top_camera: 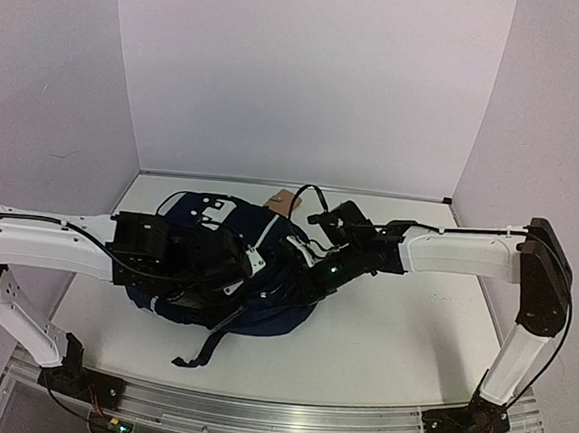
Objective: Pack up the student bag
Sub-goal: Zip the student bag at the center of the board.
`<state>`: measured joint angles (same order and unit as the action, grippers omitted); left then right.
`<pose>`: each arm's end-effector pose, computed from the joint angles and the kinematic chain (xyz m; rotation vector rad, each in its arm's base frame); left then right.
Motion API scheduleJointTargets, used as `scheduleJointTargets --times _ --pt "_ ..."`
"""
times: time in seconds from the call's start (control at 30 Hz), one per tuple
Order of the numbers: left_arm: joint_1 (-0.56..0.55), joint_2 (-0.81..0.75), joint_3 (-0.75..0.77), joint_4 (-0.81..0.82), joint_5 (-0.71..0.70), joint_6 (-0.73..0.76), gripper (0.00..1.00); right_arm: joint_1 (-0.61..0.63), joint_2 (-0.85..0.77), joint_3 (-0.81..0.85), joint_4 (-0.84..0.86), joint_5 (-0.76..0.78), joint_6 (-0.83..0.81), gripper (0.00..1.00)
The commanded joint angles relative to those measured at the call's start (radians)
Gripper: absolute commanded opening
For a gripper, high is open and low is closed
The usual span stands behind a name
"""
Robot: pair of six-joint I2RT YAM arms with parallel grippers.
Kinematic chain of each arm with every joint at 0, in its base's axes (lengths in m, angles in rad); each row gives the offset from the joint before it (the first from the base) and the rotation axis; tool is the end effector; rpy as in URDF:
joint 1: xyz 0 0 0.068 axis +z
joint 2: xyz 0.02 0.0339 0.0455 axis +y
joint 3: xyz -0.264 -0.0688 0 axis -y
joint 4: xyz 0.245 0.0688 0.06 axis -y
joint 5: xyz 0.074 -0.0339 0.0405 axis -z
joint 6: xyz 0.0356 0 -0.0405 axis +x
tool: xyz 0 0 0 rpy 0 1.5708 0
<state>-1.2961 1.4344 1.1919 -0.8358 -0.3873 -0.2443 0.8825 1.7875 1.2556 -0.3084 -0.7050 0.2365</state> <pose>0.0908 -0.2725 0.2802 1.1595 2.2456 -0.0864 0.2273 0.3126 0.2235 -1.1595 2.3241 1.3239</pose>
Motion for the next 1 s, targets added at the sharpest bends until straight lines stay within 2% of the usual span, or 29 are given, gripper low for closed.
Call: scheduleJointTargets --times 0.0,0.1,0.3,0.53,0.63,0.8,0.97 --pt "-0.007 0.072 0.01 0.111 -0.009 0.11 0.5 0.001 -0.005 0.061 0.073 -0.055 0.016 0.0" --pt "-0.004 0.111 -0.011 0.165 -0.073 0.144 0.48 0.0 -0.009 0.055 0.078 -0.068 0.021 0.0" --pt "0.013 0.201 -0.009 0.167 -0.202 0.13 0.44 0.001 -0.019 0.036 0.083 -0.093 0.027 0.0" --pt "0.015 0.214 -0.064 0.105 -0.287 0.067 0.17 -0.012 -0.029 0.02 0.083 -0.102 0.028 0.0" --pt "0.016 0.193 -0.08 0.029 -0.291 0.019 0.02 -0.04 -0.041 -0.005 0.08 -0.08 0.038 0.0" --pt "0.015 0.091 -0.119 -0.052 -0.265 -0.057 0.0 -0.146 -0.067 -0.05 0.055 -0.034 -0.008 0.0" --pt "0.012 0.023 -0.136 -0.092 -0.232 -0.072 0.0 -0.286 -0.055 -0.025 0.003 0.026 -0.105 0.0"
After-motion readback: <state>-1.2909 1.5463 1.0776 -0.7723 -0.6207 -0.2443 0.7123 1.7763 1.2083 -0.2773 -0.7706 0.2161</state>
